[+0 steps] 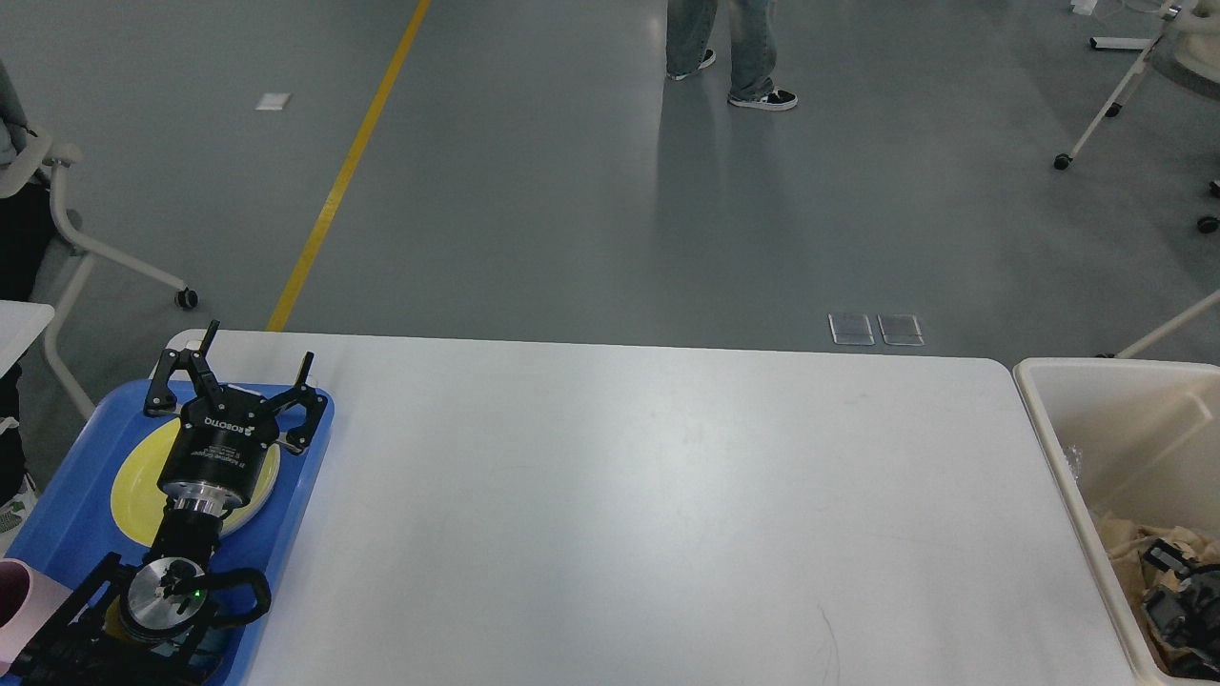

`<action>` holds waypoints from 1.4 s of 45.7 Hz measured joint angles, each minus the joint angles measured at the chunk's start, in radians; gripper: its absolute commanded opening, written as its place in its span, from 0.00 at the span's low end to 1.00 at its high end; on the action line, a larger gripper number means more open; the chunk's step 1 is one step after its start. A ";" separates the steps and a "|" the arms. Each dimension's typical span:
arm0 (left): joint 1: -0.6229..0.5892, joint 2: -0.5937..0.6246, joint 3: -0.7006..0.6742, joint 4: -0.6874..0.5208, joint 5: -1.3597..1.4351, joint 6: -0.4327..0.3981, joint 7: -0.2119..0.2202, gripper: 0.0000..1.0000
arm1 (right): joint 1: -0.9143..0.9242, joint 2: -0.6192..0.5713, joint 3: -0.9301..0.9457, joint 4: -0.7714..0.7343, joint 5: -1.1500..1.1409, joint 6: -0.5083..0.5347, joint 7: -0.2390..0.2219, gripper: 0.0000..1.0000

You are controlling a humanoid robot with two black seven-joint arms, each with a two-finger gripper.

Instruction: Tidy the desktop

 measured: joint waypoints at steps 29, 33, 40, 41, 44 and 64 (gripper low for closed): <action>0.000 0.000 0.000 0.000 0.000 0.000 0.000 0.96 | 0.420 -0.082 0.897 0.129 0.045 0.010 0.044 1.00; 0.000 0.000 0.000 0.000 0.000 0.000 0.000 0.96 | 0.450 -0.096 0.994 0.248 0.044 0.012 0.044 1.00; 0.000 0.000 0.000 0.000 0.000 0.000 0.000 0.96 | 0.449 -0.149 1.180 0.450 0.035 0.013 0.096 1.00; 0.000 0.000 0.000 0.000 0.000 0.000 0.000 0.96 | 0.439 -0.150 1.217 0.472 0.035 0.013 0.126 1.00; 0.000 0.000 0.000 0.000 0.000 0.000 -0.001 0.96 | 0.382 -0.139 1.327 0.538 0.034 0.013 0.250 1.00; 0.000 0.000 0.000 0.000 0.000 0.000 -0.002 0.96 | -0.180 0.023 2.045 0.785 -0.298 0.163 0.645 1.00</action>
